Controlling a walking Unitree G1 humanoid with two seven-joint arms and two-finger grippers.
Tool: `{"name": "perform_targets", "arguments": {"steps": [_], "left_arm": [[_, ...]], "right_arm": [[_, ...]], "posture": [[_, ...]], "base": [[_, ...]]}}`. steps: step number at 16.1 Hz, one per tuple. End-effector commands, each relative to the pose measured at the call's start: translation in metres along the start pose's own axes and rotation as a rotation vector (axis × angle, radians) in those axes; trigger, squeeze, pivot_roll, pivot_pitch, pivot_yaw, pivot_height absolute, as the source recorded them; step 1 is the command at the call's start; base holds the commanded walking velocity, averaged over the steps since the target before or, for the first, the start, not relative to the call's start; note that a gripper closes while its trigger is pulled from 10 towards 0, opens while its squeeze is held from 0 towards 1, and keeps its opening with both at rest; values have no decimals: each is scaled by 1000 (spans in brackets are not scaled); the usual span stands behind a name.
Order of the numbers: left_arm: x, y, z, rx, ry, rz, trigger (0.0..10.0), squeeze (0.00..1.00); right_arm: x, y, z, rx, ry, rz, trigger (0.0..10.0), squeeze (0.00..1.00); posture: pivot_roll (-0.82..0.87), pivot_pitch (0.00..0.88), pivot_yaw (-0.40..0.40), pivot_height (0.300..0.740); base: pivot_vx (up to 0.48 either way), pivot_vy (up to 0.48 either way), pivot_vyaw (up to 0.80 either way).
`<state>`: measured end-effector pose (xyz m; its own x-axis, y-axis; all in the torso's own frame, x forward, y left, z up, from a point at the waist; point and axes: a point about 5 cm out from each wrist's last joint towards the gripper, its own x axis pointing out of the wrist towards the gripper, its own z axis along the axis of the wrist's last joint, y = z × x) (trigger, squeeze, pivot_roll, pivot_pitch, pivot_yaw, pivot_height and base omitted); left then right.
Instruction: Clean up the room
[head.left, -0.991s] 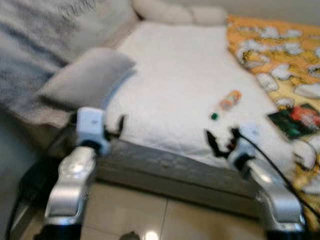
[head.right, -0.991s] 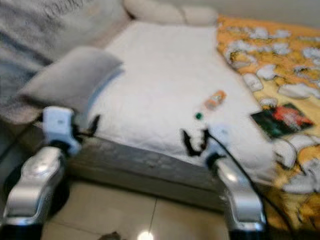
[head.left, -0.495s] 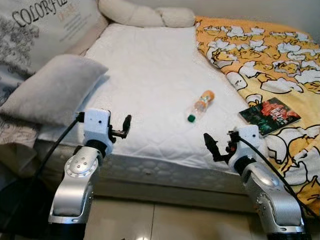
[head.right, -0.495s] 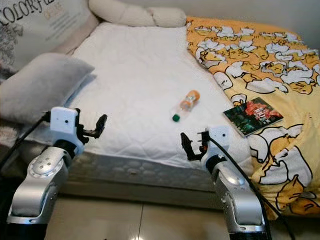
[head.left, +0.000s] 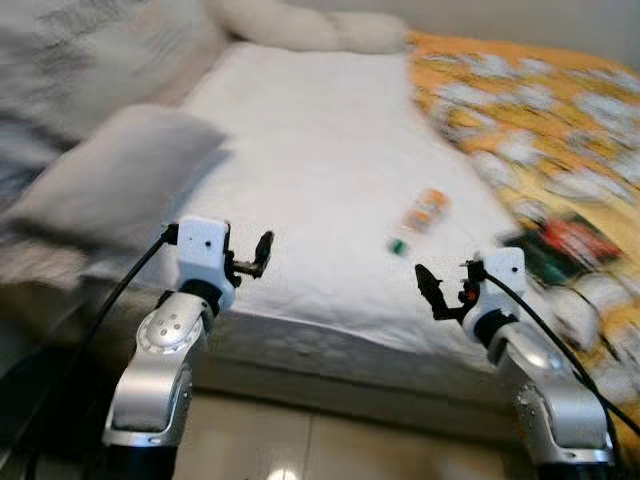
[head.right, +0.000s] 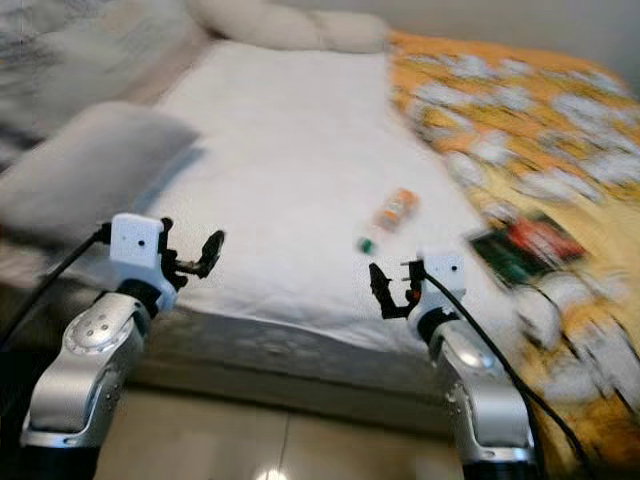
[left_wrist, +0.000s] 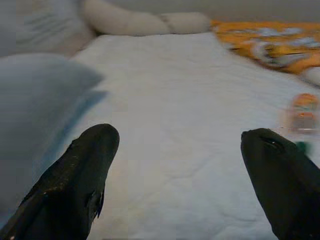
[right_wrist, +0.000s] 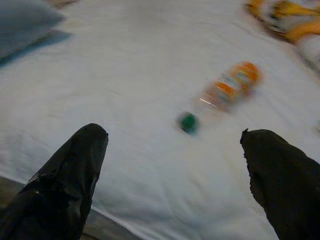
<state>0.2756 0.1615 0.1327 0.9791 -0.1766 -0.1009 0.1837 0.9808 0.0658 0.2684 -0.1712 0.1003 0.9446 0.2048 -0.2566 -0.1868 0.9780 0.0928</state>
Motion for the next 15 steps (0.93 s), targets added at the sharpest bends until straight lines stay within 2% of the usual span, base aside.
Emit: {"name": "perform_targets", "arguments": {"steps": [1,10,14,15], "left_arm": [[1,-2,3,-2,-5,-14,10000,1000],[-1,-2,0,2,5,-24,10000,1000],[-1,-3,0,4,7,-39,10000,1000],[0,-4,0,5,7,-42,10000,1000]], "right_arm": [[-2,-5,-1,5,10,-18,10000,1000],[-1,-3,-2,-1,19,-13,10000,1000],[1,-4,-3,-2,38,-24,10000,1000],[2,-4,-3,-6,40,-26,10000,1000]], "posture": [[12,0,-8,740],[14,0,-13,740],[10,0,-9,740],[10,0,-9,740]], "base": [[382,0,0],[386,0,0],[385,0,-795],[386,0,0]]}}
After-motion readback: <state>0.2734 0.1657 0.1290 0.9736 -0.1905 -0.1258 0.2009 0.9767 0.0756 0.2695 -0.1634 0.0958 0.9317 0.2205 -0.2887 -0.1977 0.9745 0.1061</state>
